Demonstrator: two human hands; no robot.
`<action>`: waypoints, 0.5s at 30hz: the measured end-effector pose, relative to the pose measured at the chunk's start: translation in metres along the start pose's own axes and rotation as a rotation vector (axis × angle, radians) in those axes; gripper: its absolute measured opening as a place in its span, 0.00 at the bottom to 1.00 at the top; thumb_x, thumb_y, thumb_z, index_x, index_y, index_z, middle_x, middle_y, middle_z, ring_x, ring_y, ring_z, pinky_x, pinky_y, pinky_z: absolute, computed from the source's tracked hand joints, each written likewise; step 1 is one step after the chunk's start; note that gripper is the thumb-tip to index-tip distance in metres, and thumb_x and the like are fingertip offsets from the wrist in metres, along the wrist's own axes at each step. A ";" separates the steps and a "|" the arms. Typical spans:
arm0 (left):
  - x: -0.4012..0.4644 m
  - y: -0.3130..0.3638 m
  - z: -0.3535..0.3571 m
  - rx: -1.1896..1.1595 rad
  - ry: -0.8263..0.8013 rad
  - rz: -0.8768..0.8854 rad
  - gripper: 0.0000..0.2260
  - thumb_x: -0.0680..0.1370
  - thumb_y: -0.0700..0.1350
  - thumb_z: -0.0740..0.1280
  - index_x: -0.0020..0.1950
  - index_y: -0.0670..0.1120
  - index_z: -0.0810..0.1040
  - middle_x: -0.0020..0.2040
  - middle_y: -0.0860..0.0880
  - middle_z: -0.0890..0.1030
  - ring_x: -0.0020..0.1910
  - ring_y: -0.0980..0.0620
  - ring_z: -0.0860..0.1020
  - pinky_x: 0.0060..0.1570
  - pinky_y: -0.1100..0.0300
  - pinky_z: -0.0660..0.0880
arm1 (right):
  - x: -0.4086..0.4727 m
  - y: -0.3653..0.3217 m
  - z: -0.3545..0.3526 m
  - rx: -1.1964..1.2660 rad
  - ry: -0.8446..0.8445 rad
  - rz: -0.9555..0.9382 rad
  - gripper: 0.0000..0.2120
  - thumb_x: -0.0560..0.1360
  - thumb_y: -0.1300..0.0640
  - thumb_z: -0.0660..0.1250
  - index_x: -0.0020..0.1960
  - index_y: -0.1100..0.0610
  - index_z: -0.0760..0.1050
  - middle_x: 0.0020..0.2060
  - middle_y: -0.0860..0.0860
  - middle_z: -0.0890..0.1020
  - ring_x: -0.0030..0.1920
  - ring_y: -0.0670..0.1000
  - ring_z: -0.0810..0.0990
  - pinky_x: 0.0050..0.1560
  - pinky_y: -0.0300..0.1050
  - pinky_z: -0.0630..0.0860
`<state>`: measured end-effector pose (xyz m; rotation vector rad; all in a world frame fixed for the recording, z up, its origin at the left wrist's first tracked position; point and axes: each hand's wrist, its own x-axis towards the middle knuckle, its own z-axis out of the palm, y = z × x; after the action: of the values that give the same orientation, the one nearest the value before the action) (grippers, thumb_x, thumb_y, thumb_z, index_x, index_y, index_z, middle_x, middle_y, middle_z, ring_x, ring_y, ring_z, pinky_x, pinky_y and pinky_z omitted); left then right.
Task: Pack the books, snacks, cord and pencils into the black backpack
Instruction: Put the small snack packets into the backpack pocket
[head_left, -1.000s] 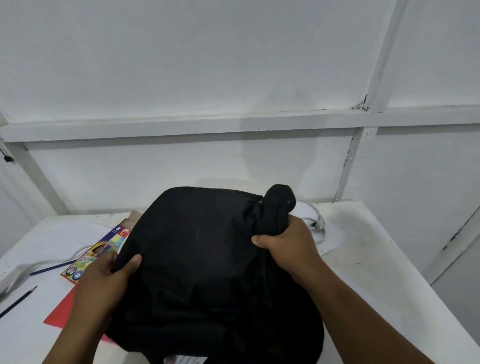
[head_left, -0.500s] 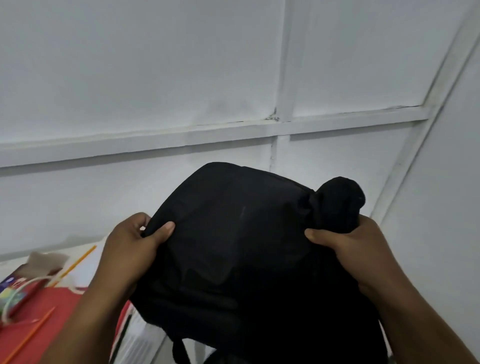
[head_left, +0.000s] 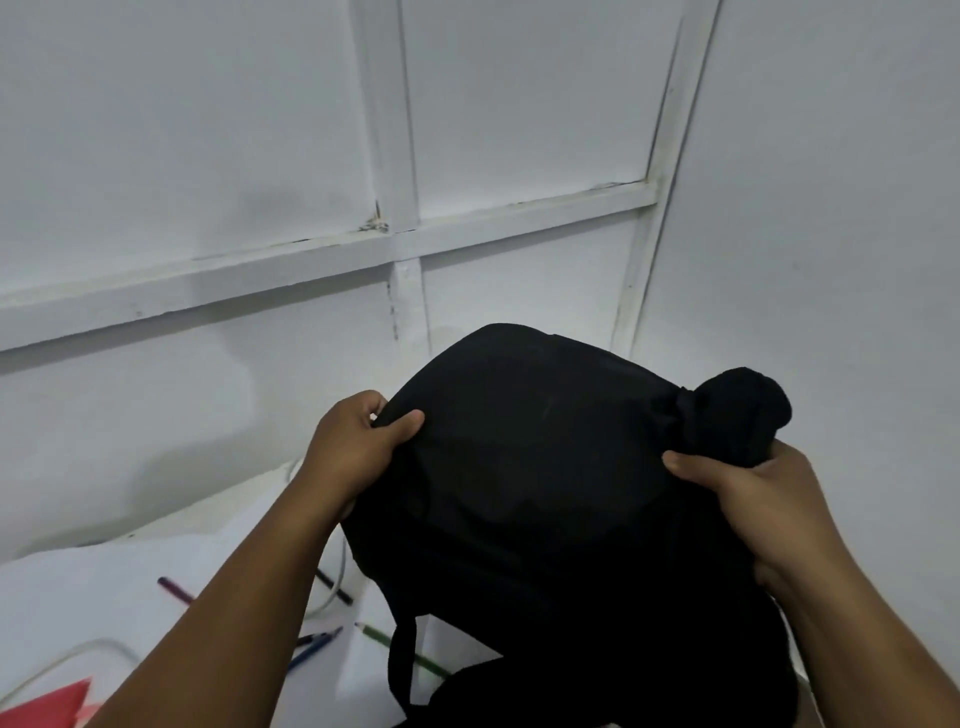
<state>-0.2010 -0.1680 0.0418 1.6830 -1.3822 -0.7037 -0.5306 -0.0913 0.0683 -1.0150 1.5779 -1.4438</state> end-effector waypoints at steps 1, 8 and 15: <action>0.006 -0.002 0.007 0.016 -0.026 -0.004 0.18 0.76 0.52 0.73 0.36 0.45 0.68 0.33 0.48 0.73 0.33 0.49 0.71 0.35 0.56 0.67 | 0.001 0.008 0.001 0.017 0.026 0.016 0.11 0.66 0.65 0.78 0.46 0.56 0.82 0.38 0.50 0.87 0.39 0.54 0.87 0.46 0.50 0.81; 0.042 -0.049 0.039 0.331 -0.148 0.065 0.17 0.79 0.53 0.68 0.36 0.46 0.70 0.35 0.50 0.75 0.37 0.50 0.74 0.35 0.57 0.65 | -0.011 0.085 0.036 0.061 0.152 0.146 0.11 0.67 0.61 0.79 0.47 0.53 0.82 0.38 0.48 0.87 0.43 0.54 0.86 0.51 0.56 0.82; 0.050 -0.092 0.032 0.372 -0.219 0.068 0.12 0.84 0.50 0.61 0.59 0.47 0.80 0.55 0.49 0.83 0.56 0.48 0.79 0.54 0.58 0.70 | -0.028 0.103 0.074 0.126 0.232 0.148 0.13 0.68 0.57 0.79 0.50 0.52 0.79 0.44 0.48 0.85 0.47 0.51 0.83 0.53 0.51 0.80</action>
<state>-0.1693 -0.2194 -0.0501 1.8740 -1.8042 -0.6341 -0.4582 -0.0904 -0.0399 -0.6627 1.6632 -1.5790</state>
